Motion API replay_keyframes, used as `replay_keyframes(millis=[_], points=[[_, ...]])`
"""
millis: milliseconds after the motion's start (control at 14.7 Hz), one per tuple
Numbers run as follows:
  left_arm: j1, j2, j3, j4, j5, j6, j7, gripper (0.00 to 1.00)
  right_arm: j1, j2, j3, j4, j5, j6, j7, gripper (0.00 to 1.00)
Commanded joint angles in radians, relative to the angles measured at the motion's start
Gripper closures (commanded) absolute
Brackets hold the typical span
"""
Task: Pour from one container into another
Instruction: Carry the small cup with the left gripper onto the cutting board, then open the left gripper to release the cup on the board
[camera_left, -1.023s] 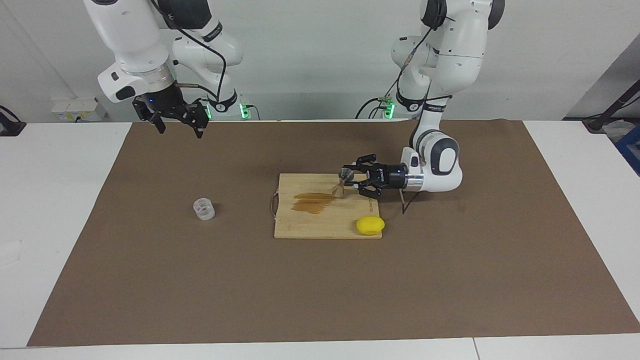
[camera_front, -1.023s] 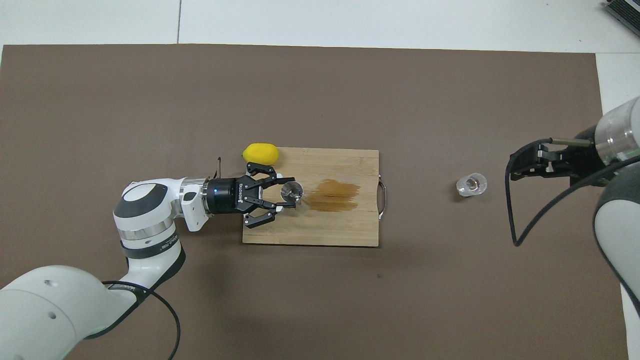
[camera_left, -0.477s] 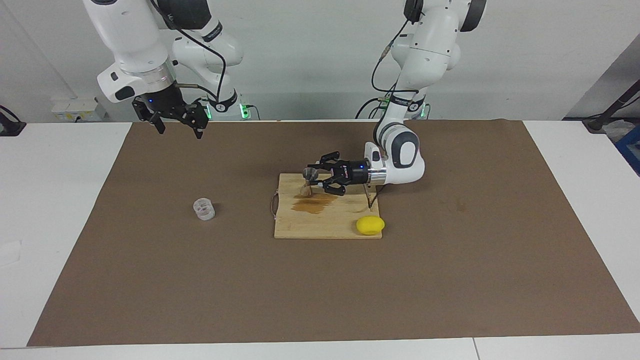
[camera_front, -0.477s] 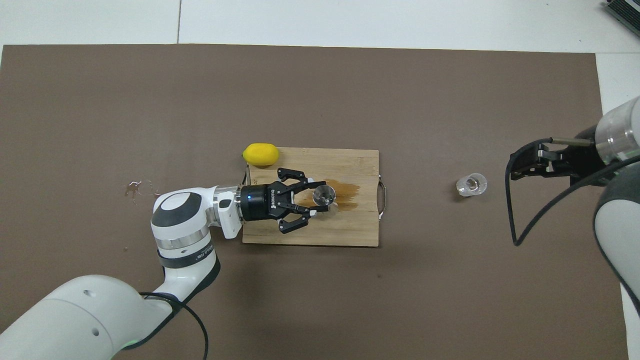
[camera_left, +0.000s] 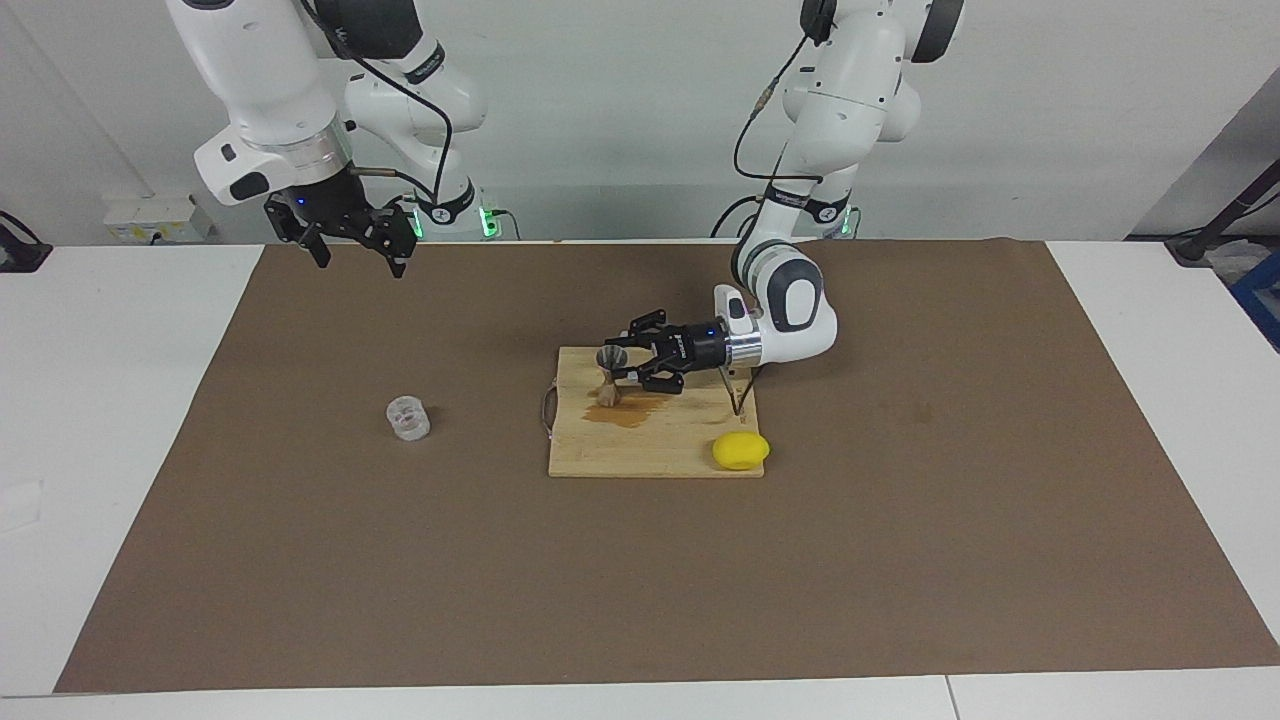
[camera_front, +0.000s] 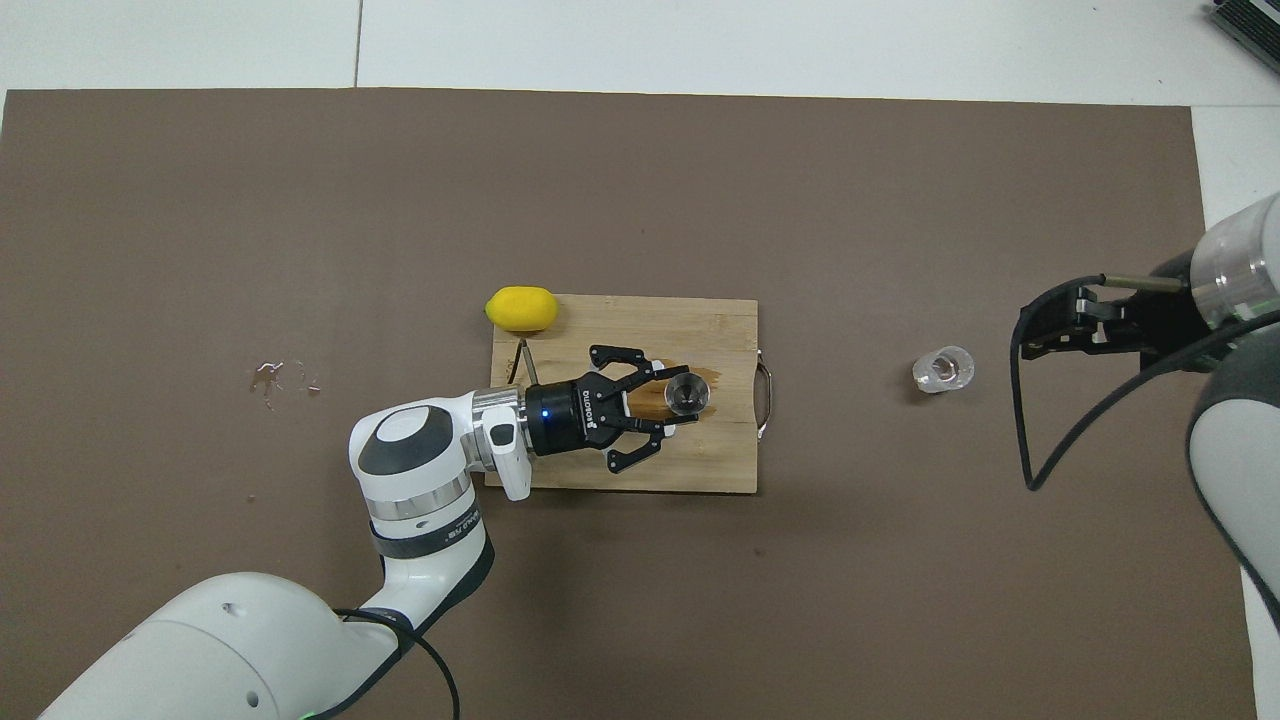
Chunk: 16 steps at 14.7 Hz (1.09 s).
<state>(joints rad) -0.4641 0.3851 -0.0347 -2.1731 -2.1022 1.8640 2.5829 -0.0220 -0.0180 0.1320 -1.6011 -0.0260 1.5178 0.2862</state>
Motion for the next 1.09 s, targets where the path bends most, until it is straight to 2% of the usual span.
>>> replay_keyframes(millis=[0,68,136,205,273,750,1023], points=[[-0.010,-0.019,0.007,-0.016,-0.024,0.030,0.051,0.68,-0.012,-0.020,0.008,-0.030,0.001,0.030,0.022,0.01],[-0.011,-0.017,0.007,-0.016,-0.024,0.035,0.051,0.68,-0.013,-0.020,0.008,-0.030,0.001,0.038,0.022,0.01],[-0.011,-0.017,0.007,-0.016,-0.024,0.043,0.049,0.58,-0.013,-0.020,0.008,-0.030,0.001,0.047,0.031,0.01],[-0.011,-0.017,0.006,-0.016,-0.024,0.050,0.042,0.13,-0.015,-0.019,0.008,-0.030,0.001,0.050,0.053,0.01],[-0.011,-0.015,0.006,-0.016,-0.024,0.050,0.037,0.00,-0.016,-0.017,0.008,-0.030,0.001,0.050,0.068,0.01],[-0.005,-0.031,0.010,-0.040,-0.016,0.050,0.033,0.00,-0.076,0.010,0.006,-0.042,0.008,0.048,0.259,0.02],[0.048,-0.089,0.013,-0.099,0.040,0.043,0.034,0.00,-0.162,0.046,0.006,-0.080,0.122,0.067,0.415,0.02]])
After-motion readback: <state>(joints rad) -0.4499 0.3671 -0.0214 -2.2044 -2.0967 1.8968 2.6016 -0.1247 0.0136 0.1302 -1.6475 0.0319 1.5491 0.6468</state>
